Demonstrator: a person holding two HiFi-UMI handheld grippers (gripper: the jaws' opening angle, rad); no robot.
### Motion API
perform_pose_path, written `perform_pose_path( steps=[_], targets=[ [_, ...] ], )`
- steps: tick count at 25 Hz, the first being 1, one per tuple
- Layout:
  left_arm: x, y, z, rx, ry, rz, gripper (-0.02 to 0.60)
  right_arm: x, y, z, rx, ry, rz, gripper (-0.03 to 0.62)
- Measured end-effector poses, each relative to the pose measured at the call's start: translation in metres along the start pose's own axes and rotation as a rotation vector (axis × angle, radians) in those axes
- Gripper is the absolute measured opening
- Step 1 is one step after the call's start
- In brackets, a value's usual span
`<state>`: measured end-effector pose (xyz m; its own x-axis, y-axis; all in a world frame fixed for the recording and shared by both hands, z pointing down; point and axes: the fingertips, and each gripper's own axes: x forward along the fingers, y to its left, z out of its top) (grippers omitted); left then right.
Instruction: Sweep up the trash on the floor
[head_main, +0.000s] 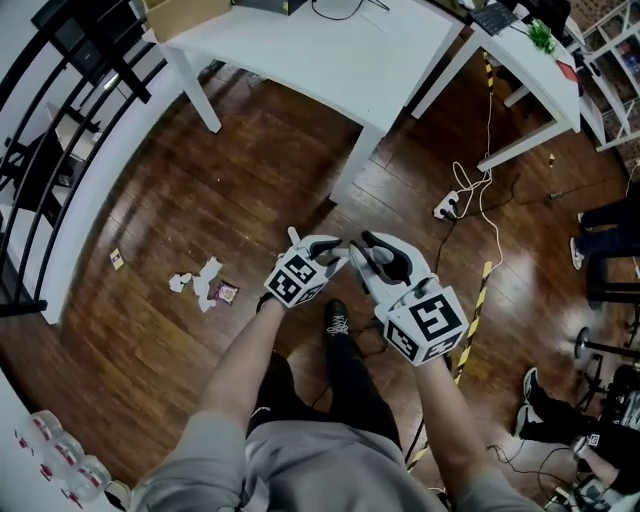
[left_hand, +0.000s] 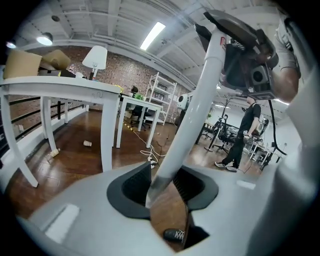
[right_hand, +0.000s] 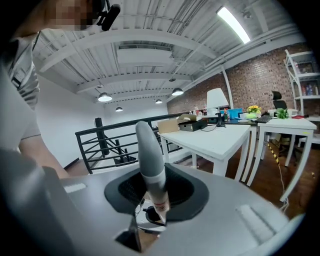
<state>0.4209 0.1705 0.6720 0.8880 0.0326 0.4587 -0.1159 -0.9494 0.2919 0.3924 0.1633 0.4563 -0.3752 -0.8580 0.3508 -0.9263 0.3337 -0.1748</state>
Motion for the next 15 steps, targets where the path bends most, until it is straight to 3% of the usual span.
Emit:
perform_pose_path(
  steps=[7, 15],
  targets=[
    [-0.063, 0.007, -0.035, 0.034, 0.055, -0.023, 0.135, 0.024, 0.063, -0.007, 0.035, -0.011, 0.007, 0.081],
    [-0.162, 0.041, -0.084, 0.024, 0.072, 0.025, 0.135, 0.08, 0.157, -0.009, 0.043, -0.026, 0.074, 0.083]
  ],
)
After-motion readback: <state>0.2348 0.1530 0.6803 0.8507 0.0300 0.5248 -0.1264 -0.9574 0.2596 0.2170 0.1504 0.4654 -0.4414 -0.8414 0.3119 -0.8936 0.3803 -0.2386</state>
